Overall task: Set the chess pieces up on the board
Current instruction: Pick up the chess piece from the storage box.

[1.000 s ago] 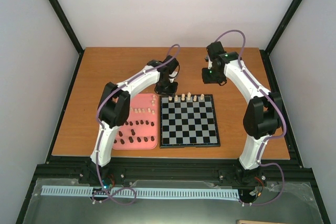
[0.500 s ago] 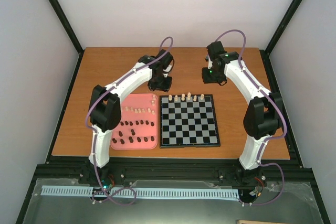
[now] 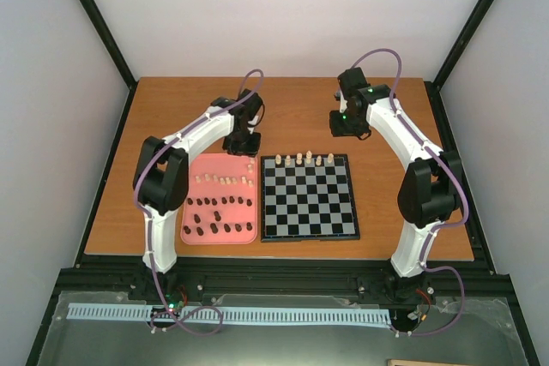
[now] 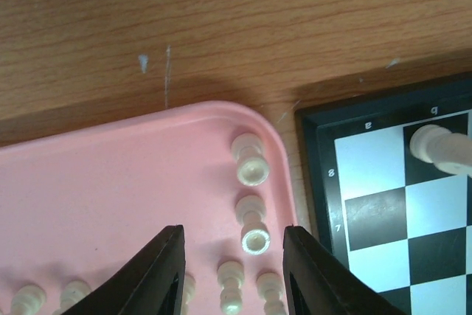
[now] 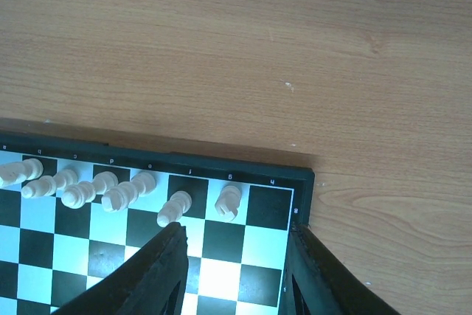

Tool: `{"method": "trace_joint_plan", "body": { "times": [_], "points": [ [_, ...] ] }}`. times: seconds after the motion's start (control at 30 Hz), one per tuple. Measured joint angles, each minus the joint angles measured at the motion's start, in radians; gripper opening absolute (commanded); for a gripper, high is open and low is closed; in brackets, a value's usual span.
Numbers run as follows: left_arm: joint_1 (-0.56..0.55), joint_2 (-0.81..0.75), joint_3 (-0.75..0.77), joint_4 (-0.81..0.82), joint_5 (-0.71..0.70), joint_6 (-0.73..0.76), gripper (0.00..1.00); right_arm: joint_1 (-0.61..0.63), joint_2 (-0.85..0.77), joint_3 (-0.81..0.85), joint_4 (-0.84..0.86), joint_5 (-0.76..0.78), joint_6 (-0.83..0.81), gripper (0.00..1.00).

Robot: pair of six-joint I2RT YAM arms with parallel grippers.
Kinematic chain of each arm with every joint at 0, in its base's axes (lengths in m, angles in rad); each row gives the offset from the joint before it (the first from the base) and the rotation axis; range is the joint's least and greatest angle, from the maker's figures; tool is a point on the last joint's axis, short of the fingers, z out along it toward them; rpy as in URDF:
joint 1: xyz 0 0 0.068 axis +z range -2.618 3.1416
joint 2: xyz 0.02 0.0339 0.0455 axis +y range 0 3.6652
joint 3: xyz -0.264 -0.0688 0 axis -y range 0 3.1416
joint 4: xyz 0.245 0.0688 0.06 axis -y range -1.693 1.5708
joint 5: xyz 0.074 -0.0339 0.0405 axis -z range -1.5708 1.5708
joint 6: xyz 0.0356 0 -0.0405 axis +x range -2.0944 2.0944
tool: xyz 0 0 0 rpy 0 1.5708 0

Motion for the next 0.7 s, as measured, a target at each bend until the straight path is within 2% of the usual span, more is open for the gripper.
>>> {"method": "trace_joint_plan", "body": {
  "times": [0.47, 0.7],
  "points": [
    [-0.001, 0.076, 0.000, 0.051, 0.038, 0.000, 0.39, 0.000, 0.000, 0.000, -0.008, 0.001, 0.000, 0.37],
    [-0.001, 0.111, 0.016, 0.064, 0.043, 0.000, 0.35, 0.000, 0.000, 0.000, -0.008, 0.001, 0.000, 0.37]
  ]
}}
